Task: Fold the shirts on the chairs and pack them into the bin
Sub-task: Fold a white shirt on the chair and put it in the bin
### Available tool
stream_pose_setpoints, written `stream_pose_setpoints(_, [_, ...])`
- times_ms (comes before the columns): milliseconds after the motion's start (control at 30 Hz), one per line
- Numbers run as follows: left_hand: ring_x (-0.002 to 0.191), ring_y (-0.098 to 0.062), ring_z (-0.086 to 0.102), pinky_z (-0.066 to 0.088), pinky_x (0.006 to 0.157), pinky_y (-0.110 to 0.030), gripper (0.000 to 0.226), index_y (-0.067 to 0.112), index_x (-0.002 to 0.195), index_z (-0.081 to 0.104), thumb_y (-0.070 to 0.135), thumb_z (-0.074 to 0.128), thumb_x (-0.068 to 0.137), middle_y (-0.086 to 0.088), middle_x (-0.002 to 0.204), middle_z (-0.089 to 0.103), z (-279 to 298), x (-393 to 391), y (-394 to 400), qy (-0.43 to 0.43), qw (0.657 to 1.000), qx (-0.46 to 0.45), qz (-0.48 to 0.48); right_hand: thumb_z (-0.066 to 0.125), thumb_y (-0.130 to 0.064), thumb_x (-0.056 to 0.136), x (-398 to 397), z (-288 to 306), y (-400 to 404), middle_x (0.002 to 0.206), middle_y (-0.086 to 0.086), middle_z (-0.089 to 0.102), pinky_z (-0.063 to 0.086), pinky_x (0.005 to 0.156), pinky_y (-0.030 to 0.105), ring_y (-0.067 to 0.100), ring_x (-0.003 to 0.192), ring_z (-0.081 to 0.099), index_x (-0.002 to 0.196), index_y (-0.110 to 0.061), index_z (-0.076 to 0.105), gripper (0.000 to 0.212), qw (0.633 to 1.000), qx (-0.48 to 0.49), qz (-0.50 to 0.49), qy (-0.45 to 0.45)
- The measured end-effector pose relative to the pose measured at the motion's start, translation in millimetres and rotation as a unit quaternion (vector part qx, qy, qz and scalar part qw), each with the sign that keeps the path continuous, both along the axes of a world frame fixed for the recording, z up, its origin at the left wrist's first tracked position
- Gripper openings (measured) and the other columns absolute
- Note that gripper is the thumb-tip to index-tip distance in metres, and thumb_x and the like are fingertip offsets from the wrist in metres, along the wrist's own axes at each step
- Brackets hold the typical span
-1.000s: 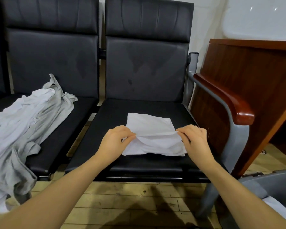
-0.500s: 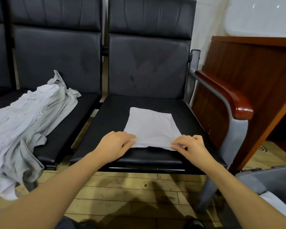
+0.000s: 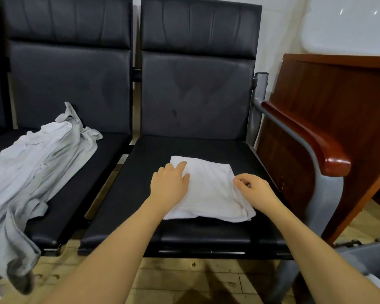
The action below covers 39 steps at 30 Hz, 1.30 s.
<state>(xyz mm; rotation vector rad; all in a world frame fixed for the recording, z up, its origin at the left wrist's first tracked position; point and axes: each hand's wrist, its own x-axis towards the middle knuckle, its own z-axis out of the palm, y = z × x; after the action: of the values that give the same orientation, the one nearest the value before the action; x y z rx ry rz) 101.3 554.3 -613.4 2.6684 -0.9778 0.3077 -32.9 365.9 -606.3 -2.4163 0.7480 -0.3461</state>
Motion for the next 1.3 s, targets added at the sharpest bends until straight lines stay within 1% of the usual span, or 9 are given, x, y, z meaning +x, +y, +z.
stream_pose_setpoints(133, [0.127,-0.032,0.034,0.029,0.102,-0.039,0.049,0.029,0.148,0.019,0.039,0.03,0.101,-0.015,0.141,0.034,-8.0,20.2,-17.7,0.084,0.994,0.032,0.063,0.052,-0.029,0.096,35.1,-9.3,-11.8,0.097,-0.004,0.062,0.039,0.091,0.034,0.015,0.092,0.055,0.105,-0.023,0.063,0.016,0.997,-0.017,-0.08,0.005])
stream_pose_setpoints(233, [0.142,-0.024,0.015,0.016,0.111,-0.038,0.045,0.027,0.146,0.027,0.035,0.031,0.101,-0.006,0.156,0.015,-15.8,28.9,-29.4,0.018,1.0,0.013,0.012,0.058,-0.032,0.092,65.7,-11.8,-14.4,0.101,-0.001,0.062,0.031,0.092,0.035,0.018,0.099,0.054,0.099,-0.023,0.066,0.014,0.99,-0.027,-0.139,0.005])
stream_pose_setpoints(333, [0.139,-0.018,0.028,0.018,0.109,-0.035,0.042,0.02,0.137,0.045,0.032,0.032,0.099,0.0,0.147,0.037,-23.1,29.5,-42.9,-0.019,0.994,-0.04,-0.105,0.06,-0.032,0.091,84.8,-15.6,-16.8,0.107,0.0,0.055,0.031,0.096,0.038,0.021,0.106,0.049,0.098,-0.023,0.066,0.013,0.981,-0.055,-0.177,0.048])
stream_pose_setpoints(433, [0.137,-0.02,0.035,0.019,0.11,-0.038,0.065,0.018,0.132,0.053,0.047,0.016,0.087,-0.001,0.143,0.046,-28.3,27.2,-53.5,0.01,0.983,-0.071,-0.17,0.053,-0.02,0.095,90.4,-20.3,-24.8,0.105,0.003,0.054,0.029,0.091,0.037,0.023,0.105,0.047,0.095,-0.02,0.065,0.012,0.977,-0.059,-0.203,0.021])
stream_pose_setpoints(533, [0.145,-0.014,0.01,0.007,0.116,-0.037,0.072,0.032,0.145,0.031,0.065,0.013,0.084,0.006,0.157,0.017,-33.6,32.0,-58.3,0.07,0.982,0.019,-0.177,0.049,-0.026,0.097,93.6,-21.2,-33.2,0.112,0.006,0.052,0.028,0.093,0.037,0.026,0.109,0.045,0.091,-0.018,0.062,0.017,0.976,-0.052,-0.21,-0.001])
stream_pose_setpoints(700, [0.143,-0.012,-0.02,-0.012,0.116,-0.044,0.068,0.041,0.149,0.012,0.07,0.026,0.089,0.011,0.157,-0.015,-33.2,35.4,-59.6,0.15,0.966,0.13,-0.165,0.055,-0.035,0.094,100.6,-21.6,-29.7,0.123,0.004,0.049,0.03,0.098,0.037,0.024,0.116,0.041,0.107,-0.023,0.065,0.021,0.975,-0.091,-0.17,0.108])
stream_pose_setpoints(933, [0.145,-0.012,-0.014,-0.012,0.116,-0.042,0.056,0.048,0.146,0.015,0.062,0.027,0.093,0.014,0.159,-0.003,-31.4,33.3,-53.7,0.117,0.96,0.093,-0.238,0.045,-0.023,0.099,103.2,-21.0,-36.1,0.083,0.002,0.057,0.022,0.077,0.032,0.026,0.093,0.052,0.092,-0.019,0.051,0.01,0.973,-0.051,-0.218,-0.048])
stream_pose_setpoints(1100, [0.144,-0.013,-0.016,-0.012,0.115,-0.045,0.052,0.052,0.144,0.017,0.063,0.022,0.093,0.015,0.158,0.0,-29.3,31.1,-54.0,0.127,0.95,0.147,-0.246,0.05,-0.015,0.097,110.6,-20.9,-40.4,0.099,0.008,0.063,0.033,0.098,0.039,0.026,0.096,0.057,0.117,-0.013,0.047,0.02,0.966,-0.128,-0.187,0.125])
stream_pose_setpoints(1300, [0.146,-0.019,-0.002,-0.001,0.116,-0.038,0.049,0.038,0.146,0.025,0.049,0.03,0.099,0.003,0.16,0.002,-27.1,32.6,-52.0,0.115,0.982,0.043,-0.146,0.043,-0.039,0.099,96.0,-28.4,-34.3,0.097,0.004,0.061,0.032,0.094,0.039,0.021,0.092,0.056,0.104,-0.015,0.055,0.028,0.979,-0.079,-0.186,0.003])
